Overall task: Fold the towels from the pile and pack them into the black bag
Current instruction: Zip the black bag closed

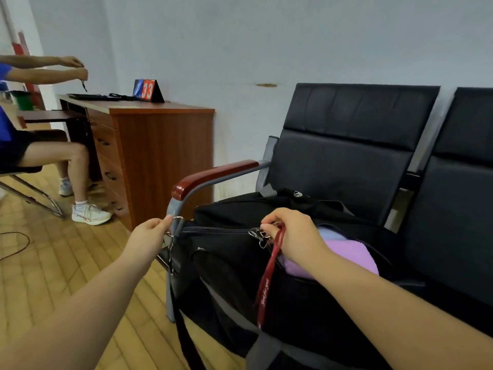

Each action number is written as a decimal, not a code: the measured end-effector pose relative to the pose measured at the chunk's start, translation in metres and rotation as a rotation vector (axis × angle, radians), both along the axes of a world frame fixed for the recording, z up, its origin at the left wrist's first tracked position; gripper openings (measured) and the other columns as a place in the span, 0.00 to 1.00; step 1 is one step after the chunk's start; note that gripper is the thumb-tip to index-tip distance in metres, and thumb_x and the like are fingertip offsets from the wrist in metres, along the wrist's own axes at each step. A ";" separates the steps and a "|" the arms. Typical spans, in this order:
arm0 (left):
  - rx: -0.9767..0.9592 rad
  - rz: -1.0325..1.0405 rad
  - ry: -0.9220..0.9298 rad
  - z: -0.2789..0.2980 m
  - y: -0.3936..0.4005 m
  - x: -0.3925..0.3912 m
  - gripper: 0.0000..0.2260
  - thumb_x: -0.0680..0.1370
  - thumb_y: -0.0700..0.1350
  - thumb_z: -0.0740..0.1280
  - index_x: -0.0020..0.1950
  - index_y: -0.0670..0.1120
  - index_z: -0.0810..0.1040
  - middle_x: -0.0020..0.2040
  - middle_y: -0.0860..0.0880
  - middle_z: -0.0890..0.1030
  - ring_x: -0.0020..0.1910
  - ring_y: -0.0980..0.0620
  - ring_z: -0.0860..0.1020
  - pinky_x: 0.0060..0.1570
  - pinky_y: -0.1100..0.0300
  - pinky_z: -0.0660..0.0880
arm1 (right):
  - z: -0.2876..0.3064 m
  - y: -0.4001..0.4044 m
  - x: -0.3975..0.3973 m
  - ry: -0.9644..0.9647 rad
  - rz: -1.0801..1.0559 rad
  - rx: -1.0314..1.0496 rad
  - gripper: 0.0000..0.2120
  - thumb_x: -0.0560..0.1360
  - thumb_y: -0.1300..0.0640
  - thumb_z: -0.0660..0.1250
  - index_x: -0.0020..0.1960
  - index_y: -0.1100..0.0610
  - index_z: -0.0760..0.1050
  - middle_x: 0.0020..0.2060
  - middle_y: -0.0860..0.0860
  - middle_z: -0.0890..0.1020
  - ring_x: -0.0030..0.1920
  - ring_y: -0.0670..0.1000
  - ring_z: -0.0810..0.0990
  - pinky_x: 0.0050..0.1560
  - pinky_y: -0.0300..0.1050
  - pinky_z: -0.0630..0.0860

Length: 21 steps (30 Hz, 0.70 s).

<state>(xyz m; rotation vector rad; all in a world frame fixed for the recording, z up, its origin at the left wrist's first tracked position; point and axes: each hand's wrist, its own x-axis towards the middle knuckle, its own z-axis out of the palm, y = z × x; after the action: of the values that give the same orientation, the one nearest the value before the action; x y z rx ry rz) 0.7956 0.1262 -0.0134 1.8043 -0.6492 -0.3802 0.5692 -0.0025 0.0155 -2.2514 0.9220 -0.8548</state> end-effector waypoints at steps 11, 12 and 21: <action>0.244 0.006 -0.076 -0.019 0.001 0.016 0.14 0.82 0.51 0.59 0.40 0.45 0.74 0.37 0.48 0.73 0.38 0.50 0.70 0.38 0.57 0.66 | -0.019 -0.039 -0.050 -0.163 -0.066 0.311 0.12 0.74 0.68 0.68 0.36 0.56 0.78 0.35 0.58 0.82 0.38 0.60 0.82 0.44 0.56 0.80; 0.314 -0.014 -0.113 -0.020 0.000 0.017 0.14 0.82 0.50 0.59 0.39 0.46 0.73 0.36 0.49 0.72 0.36 0.53 0.69 0.36 0.57 0.65 | -0.016 -0.038 -0.051 -0.177 -0.058 0.313 0.12 0.74 0.70 0.67 0.36 0.57 0.79 0.35 0.60 0.81 0.39 0.61 0.81 0.44 0.56 0.79; 0.165 -0.350 -0.793 0.043 -0.045 -0.050 0.12 0.78 0.56 0.63 0.58 0.54 0.79 0.58 0.52 0.78 0.60 0.52 0.74 0.65 0.53 0.68 | 0.002 -0.031 -0.049 -0.057 -0.032 0.104 0.05 0.75 0.64 0.69 0.42 0.57 0.80 0.37 0.55 0.83 0.40 0.56 0.84 0.49 0.53 0.81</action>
<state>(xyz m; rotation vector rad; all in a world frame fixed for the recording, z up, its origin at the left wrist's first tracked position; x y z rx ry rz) 0.7459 0.0814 0.0298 1.9847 -1.5315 0.0823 0.5204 -0.0335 0.0178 -2.1187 0.9569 -0.8607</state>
